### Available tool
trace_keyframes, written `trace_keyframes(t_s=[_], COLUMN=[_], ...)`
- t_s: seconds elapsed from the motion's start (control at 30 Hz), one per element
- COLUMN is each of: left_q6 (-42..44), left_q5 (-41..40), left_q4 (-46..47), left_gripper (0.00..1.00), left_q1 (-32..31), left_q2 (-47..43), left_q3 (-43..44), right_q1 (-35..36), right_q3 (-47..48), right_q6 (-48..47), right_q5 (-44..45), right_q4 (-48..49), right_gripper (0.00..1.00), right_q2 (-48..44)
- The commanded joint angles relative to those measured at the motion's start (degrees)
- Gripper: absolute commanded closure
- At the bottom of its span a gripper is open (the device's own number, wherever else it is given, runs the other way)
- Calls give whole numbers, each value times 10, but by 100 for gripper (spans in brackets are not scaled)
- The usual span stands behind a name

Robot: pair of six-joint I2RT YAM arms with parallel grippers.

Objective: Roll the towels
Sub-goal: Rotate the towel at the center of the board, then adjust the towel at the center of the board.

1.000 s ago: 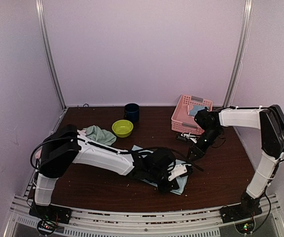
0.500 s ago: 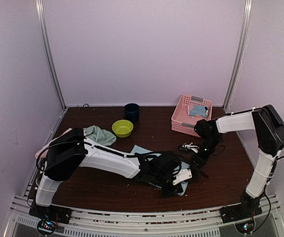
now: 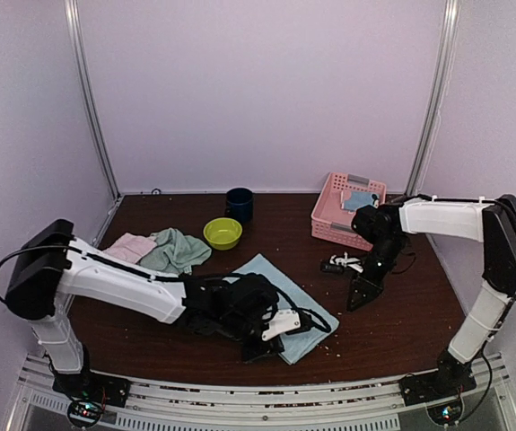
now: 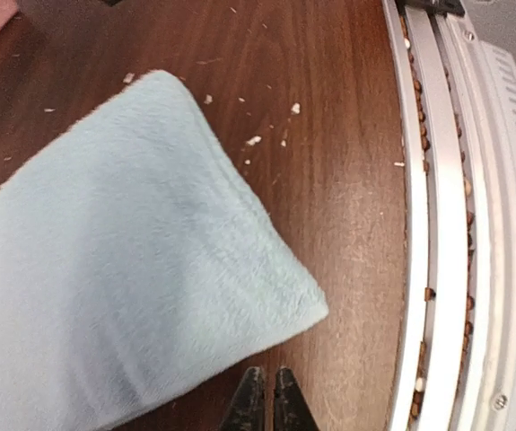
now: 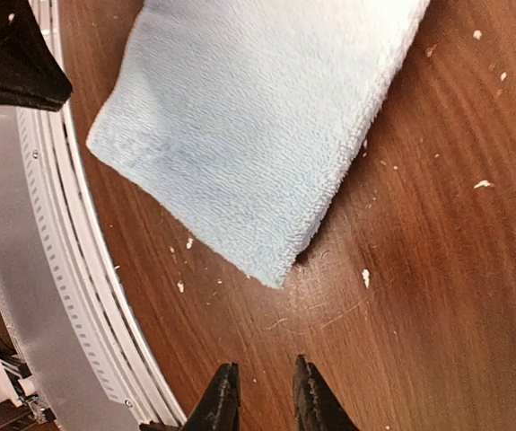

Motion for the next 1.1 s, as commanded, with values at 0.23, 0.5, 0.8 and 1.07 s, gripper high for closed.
trace_keyframes(t_s=[0.23,0.5,0.8,1.07], left_q6=[-180,-219,-188,-99], left_q5=[-68,-70,-56,21], left_q4=[44,12,-16,18], left_gripper=[88,93,95,94], left_q1=[168,221,230,207], left_q2=[-103,69,209,308], left_q3=[-33,110,232,340], right_q1=[-54,-118,-169,-217], right_q3=[72,21,-6,-27], right_q6=[53,256,278,305], right_q5=[32,264,150,68], right_q4=[45,388,394,421], right_gripper=[76,27,0,0], right_q2=[-72,-193,-212,-252])
